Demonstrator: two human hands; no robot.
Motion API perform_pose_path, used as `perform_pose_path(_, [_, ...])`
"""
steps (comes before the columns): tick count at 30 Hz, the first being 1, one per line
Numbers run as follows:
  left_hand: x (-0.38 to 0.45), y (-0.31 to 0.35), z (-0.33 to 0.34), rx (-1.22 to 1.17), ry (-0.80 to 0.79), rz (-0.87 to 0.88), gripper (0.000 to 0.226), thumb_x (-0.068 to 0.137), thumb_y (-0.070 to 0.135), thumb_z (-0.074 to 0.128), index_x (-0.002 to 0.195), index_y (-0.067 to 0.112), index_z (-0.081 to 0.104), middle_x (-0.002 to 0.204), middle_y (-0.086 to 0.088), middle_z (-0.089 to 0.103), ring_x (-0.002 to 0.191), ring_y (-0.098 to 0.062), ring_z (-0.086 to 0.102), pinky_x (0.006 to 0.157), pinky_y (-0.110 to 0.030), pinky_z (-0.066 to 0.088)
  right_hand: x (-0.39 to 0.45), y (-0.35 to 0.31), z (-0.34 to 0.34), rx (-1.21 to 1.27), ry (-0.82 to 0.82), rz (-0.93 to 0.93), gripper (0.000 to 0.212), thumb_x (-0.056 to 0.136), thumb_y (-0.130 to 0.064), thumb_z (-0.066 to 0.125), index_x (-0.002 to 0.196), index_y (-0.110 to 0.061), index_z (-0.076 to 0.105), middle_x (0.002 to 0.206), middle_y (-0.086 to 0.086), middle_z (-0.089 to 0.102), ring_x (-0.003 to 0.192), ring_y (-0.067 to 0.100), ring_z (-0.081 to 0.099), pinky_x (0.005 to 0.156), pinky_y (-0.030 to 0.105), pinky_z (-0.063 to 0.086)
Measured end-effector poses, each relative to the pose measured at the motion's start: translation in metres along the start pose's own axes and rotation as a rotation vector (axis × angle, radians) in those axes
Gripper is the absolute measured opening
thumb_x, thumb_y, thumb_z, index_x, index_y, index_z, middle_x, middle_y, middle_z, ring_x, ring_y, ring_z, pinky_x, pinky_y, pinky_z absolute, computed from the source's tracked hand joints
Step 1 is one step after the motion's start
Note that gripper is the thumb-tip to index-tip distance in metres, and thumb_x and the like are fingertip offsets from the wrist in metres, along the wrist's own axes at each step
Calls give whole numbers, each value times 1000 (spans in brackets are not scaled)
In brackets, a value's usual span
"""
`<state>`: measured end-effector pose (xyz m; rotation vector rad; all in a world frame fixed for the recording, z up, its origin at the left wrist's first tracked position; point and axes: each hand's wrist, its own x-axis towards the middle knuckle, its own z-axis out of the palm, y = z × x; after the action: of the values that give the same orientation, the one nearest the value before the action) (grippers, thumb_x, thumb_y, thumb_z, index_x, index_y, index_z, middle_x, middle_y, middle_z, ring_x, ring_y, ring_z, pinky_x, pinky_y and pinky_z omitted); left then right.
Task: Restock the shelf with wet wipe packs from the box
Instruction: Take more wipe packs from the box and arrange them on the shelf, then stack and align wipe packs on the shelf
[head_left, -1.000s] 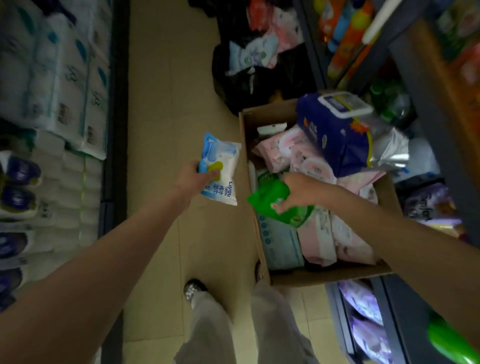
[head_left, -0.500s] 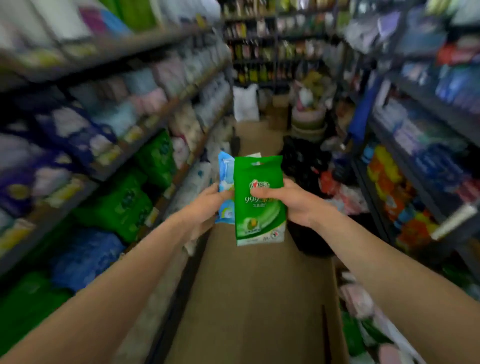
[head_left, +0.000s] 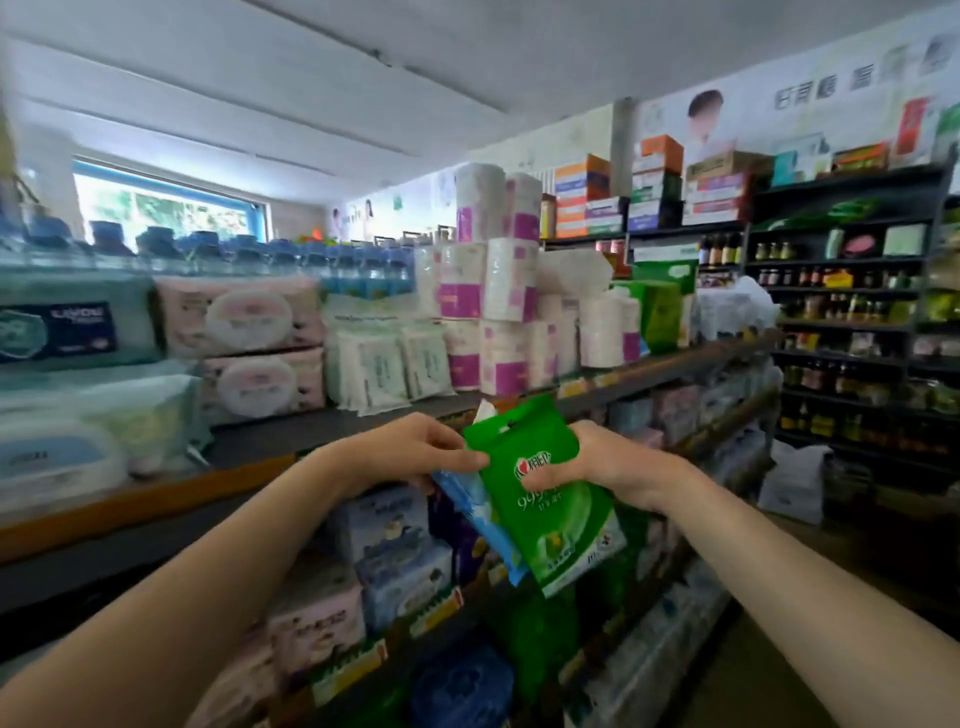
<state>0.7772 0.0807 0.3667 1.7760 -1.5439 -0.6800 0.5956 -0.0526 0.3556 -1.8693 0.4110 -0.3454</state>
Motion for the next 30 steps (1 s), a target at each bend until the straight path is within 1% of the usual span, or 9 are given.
perform_pose_path(3, [-8, -19, -40, -148, 238, 16, 21, 86, 27, 61, 68, 20, 71, 69, 5, 67, 68, -10, 57, 66, -22, 50, 44, -28, 15, 68, -17, -145, 28, 69, -9, 72, 97, -13, 69, 97, 6, 73, 87, 19, 70, 79, 33, 58])
perform_pose_path(6, [-8, -29, -75, -289, 527, -7, 18, 89, 20, 58, 88, 5, 67, 97, -15, 69, 82, -20, 63, 82, -34, 57, 81, -54, 15, 247, 111, -300, 21, 78, -3, 66, 95, -16, 66, 88, -1, 75, 75, 12, 71, 67, 26, 59])
perform_pose_path(11, [12, -16, -109, -865, 1043, 70, 10, 92, 6, 51, 89, -4, 53, 94, -16, 55, 81, -21, 58, 51, -19, 54, 132, -84, 1, 734, 83, -357, 21, 77, -14, 64, 98, -13, 65, 84, 3, 75, 75, 16, 72, 68, 32, 59])
perform_pose_path(14, [44, -5, -107, -904, 1002, 109, 24, 92, 4, 51, 114, -5, 49, 106, -17, 54, 80, -23, 58, 51, -28, 56, 159, -95, 3, 757, -56, -295, 37, 70, -25, 67, 103, -10, 65, 91, 8, 74, 78, 19, 72, 70, 37, 58])
perform_pose_path(16, [66, 6, -99, -807, 908, 103, 16, 93, 8, 50, 108, 3, 51, 99, -13, 61, 79, -21, 60, 60, -33, 55, 179, -104, 6, 787, -98, -302, 29, 75, -24, 67, 100, -10, 66, 89, 9, 74, 77, 21, 72, 72, 39, 58])
perform_pose_path(19, [87, 15, -102, -670, 831, 110, 6, 92, 6, 50, 88, 10, 52, 78, -4, 62, 73, -15, 58, 78, -36, 49, 206, -116, 0, 767, -50, -348, 28, 77, -25, 70, 100, -10, 66, 90, 11, 74, 81, 25, 71, 81, 43, 56])
perform_pose_path(22, [88, 7, -127, -592, 818, 68, 27, 87, 13, 60, 112, 11, 49, 99, -6, 63, 95, -19, 59, 98, -40, 42, 229, -120, -19, 598, 59, -411, 37, 74, -28, 74, 105, -10, 65, 95, 11, 73, 82, 25, 71, 82, 40, 55])
perform_pose_path(25, [82, -3, -153, -535, 827, 115, 45, 84, 17, 63, 125, 14, 45, 120, -9, 60, 110, -20, 58, 94, -34, 46, 245, -115, -38, 357, 87, -473, 40, 74, -28, 74, 108, -10, 65, 97, 9, 72, 81, 23, 70, 78, 32, 57])
perform_pose_path(30, [102, -13, -146, -215, 621, -3, 28, 90, 12, 56, 117, 4, 56, 115, -12, 64, 102, -20, 61, 87, -28, 52, 262, -100, -40, 191, -151, -461, 18, 79, -19, 68, 95, -10, 68, 88, 6, 74, 74, 18, 71, 72, 27, 59])
